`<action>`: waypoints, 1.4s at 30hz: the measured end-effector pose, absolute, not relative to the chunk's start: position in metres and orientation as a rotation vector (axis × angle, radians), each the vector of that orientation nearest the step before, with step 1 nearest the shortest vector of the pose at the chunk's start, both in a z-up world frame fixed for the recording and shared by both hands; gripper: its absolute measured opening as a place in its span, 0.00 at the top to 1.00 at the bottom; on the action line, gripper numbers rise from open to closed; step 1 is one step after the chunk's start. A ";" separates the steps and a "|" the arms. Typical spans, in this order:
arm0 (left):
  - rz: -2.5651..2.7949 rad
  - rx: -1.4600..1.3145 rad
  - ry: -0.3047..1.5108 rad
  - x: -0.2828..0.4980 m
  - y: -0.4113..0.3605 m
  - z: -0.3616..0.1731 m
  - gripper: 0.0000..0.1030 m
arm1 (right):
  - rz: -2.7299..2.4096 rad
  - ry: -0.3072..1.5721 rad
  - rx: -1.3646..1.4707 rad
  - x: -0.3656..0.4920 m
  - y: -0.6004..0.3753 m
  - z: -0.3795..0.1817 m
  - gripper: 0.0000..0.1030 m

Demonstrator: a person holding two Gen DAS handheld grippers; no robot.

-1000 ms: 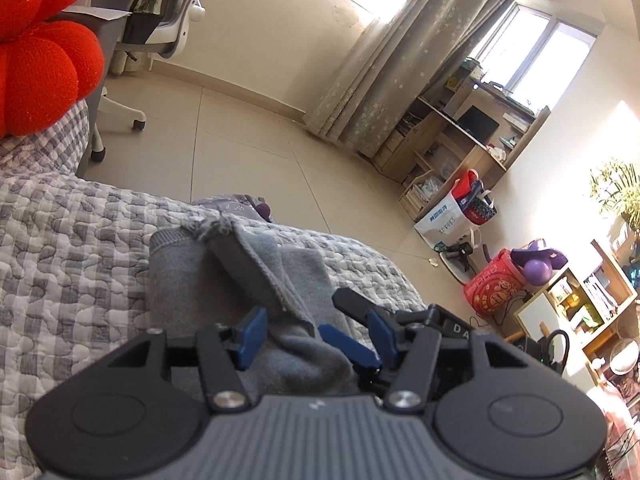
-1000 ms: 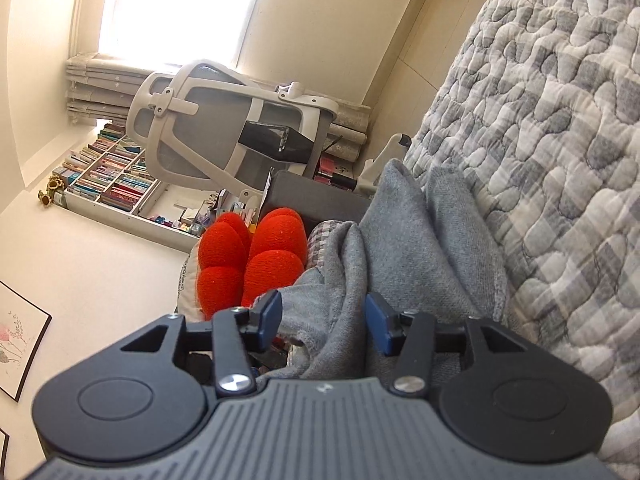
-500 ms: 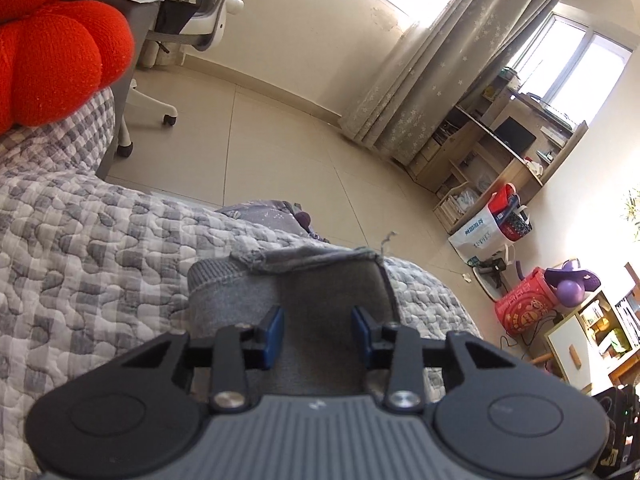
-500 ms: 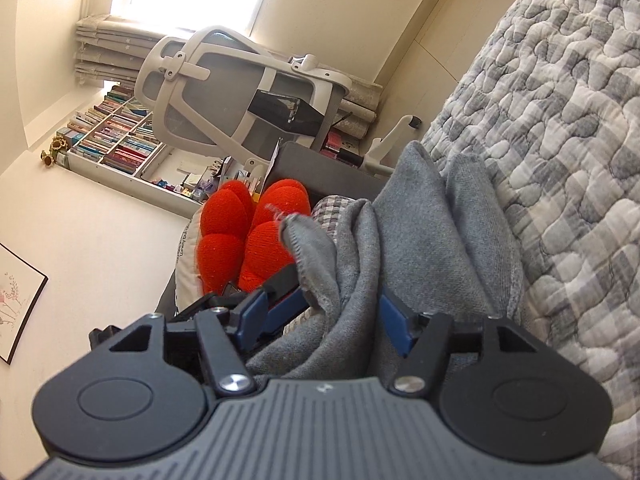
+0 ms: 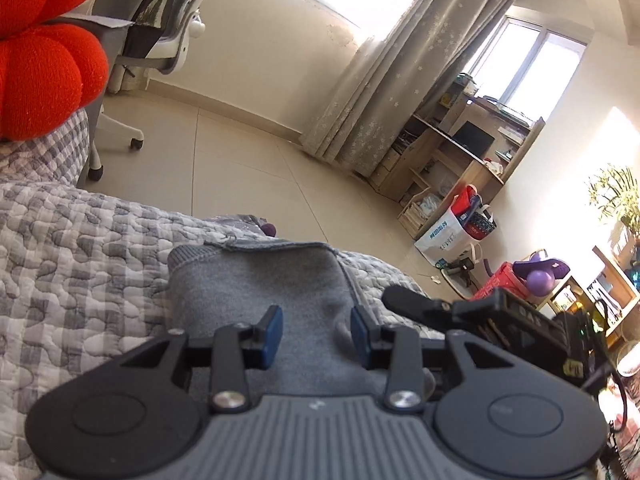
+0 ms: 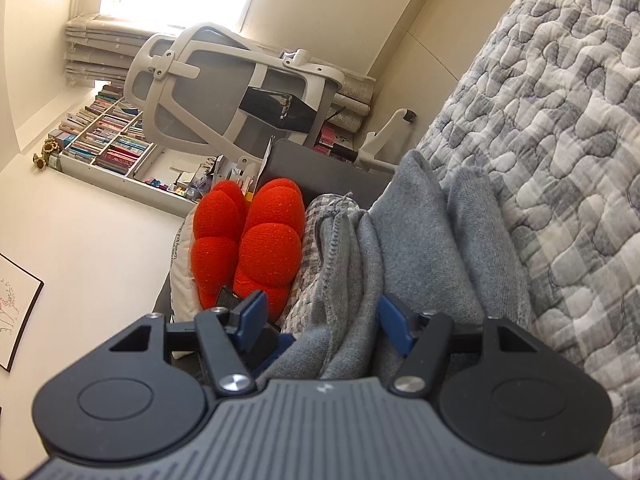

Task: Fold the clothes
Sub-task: 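Lift the gripped edge with both grippers and fold the bundle over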

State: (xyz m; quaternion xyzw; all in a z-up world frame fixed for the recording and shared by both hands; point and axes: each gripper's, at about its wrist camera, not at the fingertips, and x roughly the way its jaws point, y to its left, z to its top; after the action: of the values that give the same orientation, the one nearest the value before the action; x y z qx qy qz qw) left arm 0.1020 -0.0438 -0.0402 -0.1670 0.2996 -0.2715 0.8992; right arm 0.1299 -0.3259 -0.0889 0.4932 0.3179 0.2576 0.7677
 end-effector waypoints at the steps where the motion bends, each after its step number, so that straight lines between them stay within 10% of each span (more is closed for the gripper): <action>1: -0.574 -0.319 0.589 0.093 -0.041 -0.039 0.57 | 0.557 0.697 1.062 0.133 -0.326 -0.089 0.36; 5: -0.602 -0.212 0.473 0.060 -0.039 -0.037 0.30 | 0.571 0.732 1.012 0.145 -0.323 -0.088 0.36; 15: -0.609 0.290 0.307 0.017 -0.087 -0.055 0.30 | 0.645 0.760 0.853 0.174 -0.314 -0.086 0.50; 21: -0.527 0.380 0.276 0.022 -0.104 -0.065 0.50 | 0.675 0.723 0.755 0.180 -0.306 -0.089 0.71; 25: -0.509 0.337 0.255 0.026 -0.103 -0.058 0.82 | 0.687 0.677 0.731 0.179 -0.305 -0.092 0.83; 42: -0.582 0.378 0.179 0.023 -0.149 -0.046 0.84 | 0.685 0.537 0.842 0.170 -0.351 -0.076 0.83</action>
State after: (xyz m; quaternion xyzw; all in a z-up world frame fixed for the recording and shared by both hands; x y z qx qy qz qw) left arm 0.0230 -0.1487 -0.0460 0.1850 0.0876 -0.2846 0.9365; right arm 0.1704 -0.3510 -0.0761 0.3955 0.2522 0.3220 0.8224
